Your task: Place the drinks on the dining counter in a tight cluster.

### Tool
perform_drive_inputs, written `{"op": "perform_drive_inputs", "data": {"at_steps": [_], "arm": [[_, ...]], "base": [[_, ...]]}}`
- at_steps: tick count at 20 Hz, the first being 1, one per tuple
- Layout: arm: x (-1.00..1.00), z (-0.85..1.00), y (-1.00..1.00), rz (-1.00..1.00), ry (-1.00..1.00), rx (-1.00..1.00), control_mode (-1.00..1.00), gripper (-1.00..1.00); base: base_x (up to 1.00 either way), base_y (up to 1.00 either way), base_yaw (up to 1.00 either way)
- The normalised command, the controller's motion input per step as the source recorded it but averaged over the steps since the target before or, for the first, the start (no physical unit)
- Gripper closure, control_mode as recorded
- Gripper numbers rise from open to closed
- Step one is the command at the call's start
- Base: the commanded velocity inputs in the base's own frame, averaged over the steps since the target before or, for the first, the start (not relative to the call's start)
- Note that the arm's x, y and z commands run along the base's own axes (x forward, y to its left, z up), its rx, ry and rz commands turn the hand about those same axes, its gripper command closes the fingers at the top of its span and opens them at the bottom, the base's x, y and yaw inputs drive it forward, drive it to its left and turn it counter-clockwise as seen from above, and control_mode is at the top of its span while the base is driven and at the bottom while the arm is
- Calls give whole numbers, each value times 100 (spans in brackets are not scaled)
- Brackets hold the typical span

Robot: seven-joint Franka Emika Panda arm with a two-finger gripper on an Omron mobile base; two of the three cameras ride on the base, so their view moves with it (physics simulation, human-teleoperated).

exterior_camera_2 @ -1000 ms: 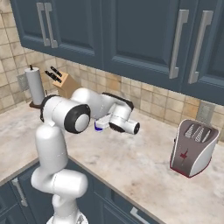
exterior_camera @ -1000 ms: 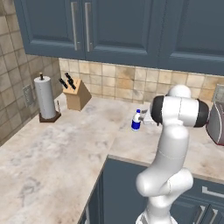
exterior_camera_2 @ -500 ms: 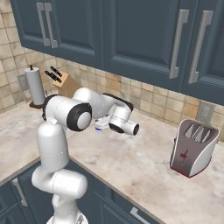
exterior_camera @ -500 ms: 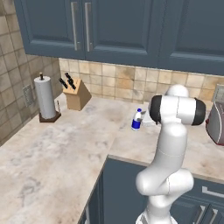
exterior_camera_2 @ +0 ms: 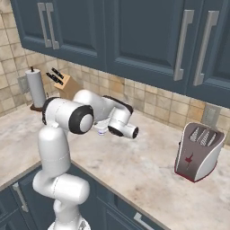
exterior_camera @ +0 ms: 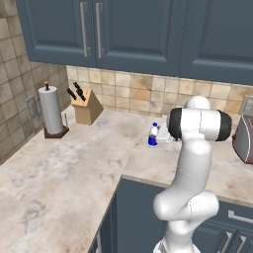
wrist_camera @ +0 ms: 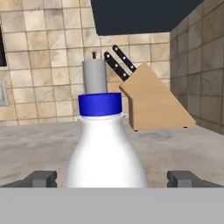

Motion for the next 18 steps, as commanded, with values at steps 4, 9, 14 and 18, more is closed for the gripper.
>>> {"op": "perform_drive_inputs", "data": {"at_steps": [4, 9, 14, 18], "arm": [[1, -7, 23, 0, 0, 0, -100, -100], [3, -5, 6, 0, 0, 0, -100, 100], [-9, 0, 0, 0, 0, 0, -100, 100], [-18, 8, -1, 0, 0, 0, -100, 100]], "base": [[0, 0, 0], [0, 0, 0], [0, 0, 0], [0, 0, 0]]}}
